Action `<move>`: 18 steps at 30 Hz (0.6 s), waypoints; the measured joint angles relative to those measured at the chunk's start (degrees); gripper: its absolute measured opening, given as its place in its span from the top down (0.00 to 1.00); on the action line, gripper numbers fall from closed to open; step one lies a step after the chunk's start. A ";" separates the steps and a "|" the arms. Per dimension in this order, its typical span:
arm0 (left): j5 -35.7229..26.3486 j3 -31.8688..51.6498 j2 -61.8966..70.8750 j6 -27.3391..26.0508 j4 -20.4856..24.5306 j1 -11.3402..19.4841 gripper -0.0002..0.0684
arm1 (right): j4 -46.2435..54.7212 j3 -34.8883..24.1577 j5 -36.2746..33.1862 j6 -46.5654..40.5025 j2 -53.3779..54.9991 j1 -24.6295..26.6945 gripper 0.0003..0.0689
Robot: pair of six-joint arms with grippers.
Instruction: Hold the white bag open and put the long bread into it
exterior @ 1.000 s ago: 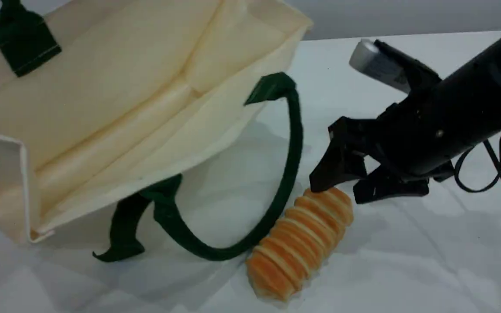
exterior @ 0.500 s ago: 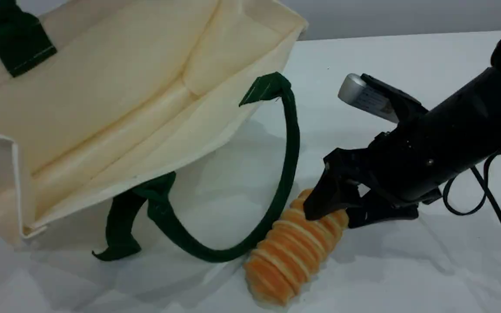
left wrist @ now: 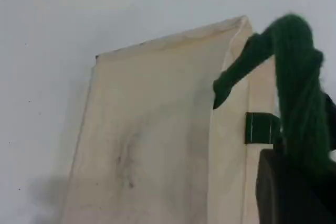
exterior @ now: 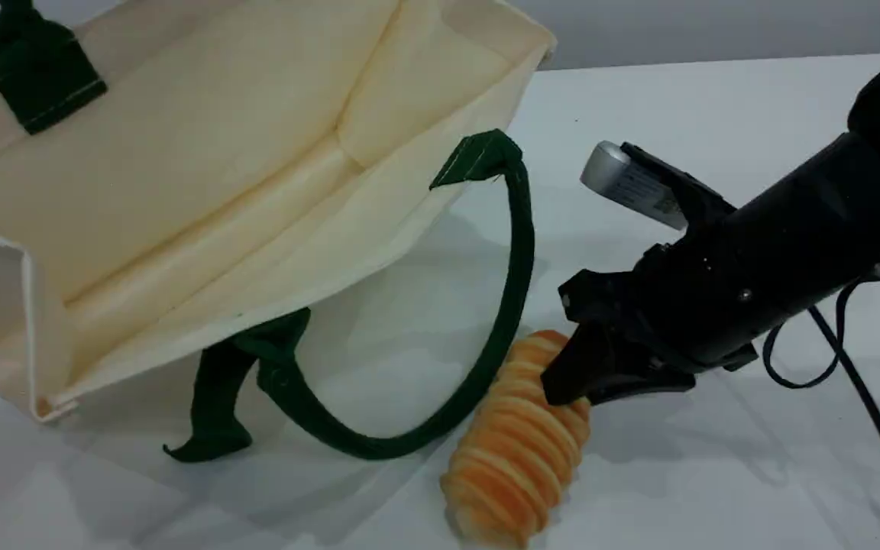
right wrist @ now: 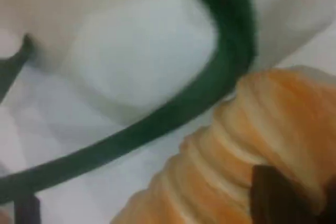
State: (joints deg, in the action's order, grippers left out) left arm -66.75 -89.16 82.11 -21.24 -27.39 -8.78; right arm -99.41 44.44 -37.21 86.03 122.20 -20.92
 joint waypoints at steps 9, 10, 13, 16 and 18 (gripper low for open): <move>-0.11 0.00 0.00 -0.66 -1.69 0.00 0.86 | 2.42 -0.07 -0.30 -6.09 -10.66 9.38 0.89; -0.11 0.00 0.00 -1.13 -2.49 -0.07 0.86 | 4.15 -0.07 -0.30 -7.84 -12.18 10.66 0.89; 0.54 0.00 0.12 -3.20 -3.09 -1.32 0.86 | 6.75 -0.07 -0.43 -11.68 -18.17 14.67 0.89; 2.48 0.00 1.18 -3.95 -3.09 -2.79 0.86 | 6.90 -0.07 -0.42 -13.71 -24.34 17.13 0.89; 2.73 0.00 2.37 -3.95 -3.09 -3.89 0.86 | 7.01 -0.07 -1.03 -14.17 -28.32 17.01 0.89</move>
State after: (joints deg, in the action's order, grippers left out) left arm -64.03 -89.16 84.48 -25.19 -30.48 -12.66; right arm -92.40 44.38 -38.23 71.86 93.88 -3.91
